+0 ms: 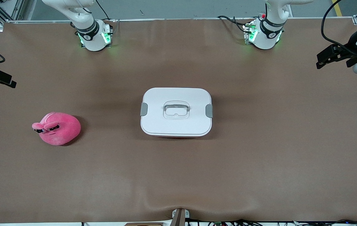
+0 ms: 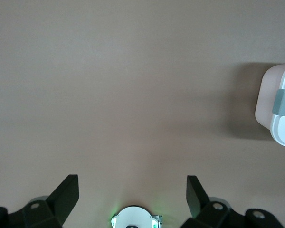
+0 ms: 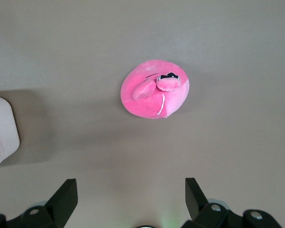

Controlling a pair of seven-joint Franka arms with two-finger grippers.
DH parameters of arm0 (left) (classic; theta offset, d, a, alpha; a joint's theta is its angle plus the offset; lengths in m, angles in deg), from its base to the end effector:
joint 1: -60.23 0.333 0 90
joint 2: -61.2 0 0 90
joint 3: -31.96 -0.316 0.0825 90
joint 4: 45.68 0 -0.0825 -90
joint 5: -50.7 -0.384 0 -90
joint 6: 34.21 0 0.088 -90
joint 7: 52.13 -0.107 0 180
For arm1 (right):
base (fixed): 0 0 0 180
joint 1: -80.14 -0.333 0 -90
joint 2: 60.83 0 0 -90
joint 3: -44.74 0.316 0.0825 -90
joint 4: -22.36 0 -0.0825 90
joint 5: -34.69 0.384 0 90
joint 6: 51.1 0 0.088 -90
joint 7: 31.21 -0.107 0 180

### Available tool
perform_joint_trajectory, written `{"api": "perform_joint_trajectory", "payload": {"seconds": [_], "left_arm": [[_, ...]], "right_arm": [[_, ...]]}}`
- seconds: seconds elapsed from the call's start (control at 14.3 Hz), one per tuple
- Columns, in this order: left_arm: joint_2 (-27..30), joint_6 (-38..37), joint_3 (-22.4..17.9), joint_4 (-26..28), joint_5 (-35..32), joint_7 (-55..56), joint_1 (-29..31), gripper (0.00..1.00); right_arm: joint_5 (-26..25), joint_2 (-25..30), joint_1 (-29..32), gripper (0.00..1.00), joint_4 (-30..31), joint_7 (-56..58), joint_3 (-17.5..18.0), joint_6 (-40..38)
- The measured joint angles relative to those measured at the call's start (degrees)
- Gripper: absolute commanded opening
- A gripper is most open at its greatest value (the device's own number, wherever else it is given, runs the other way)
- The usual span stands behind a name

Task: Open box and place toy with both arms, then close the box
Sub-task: 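Reach the right gripper toward the pink plush while the left gripper reaches the box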

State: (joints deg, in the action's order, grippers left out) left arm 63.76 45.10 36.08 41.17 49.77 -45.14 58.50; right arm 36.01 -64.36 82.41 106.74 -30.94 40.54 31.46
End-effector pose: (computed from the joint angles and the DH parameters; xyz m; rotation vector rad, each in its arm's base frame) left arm 0.5180 -0.0521 0.6584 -3.1098 -0.0349 0.1312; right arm 0.5570 -0.0590 0.6251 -3.1100 0.1656 0.1433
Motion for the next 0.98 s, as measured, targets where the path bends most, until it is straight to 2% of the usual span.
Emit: {"api": "perform_joint_trajectory", "payload": {"seconds": [0.77,0.98], "left_arm": [[-0.3,0.0,-0.6,0.0,0.0,0.1,0.4,1.0],[-1.1,0.0,-0.9,0.0,0.0,0.3,0.5,1.0]], "right_arm": [[0.0,-0.2,0.0,1.0,0.0,0.0,0.0,0.0],[0.0,-2.5,0.0,1.0,0.0,0.0,0.1,0.4]]}}
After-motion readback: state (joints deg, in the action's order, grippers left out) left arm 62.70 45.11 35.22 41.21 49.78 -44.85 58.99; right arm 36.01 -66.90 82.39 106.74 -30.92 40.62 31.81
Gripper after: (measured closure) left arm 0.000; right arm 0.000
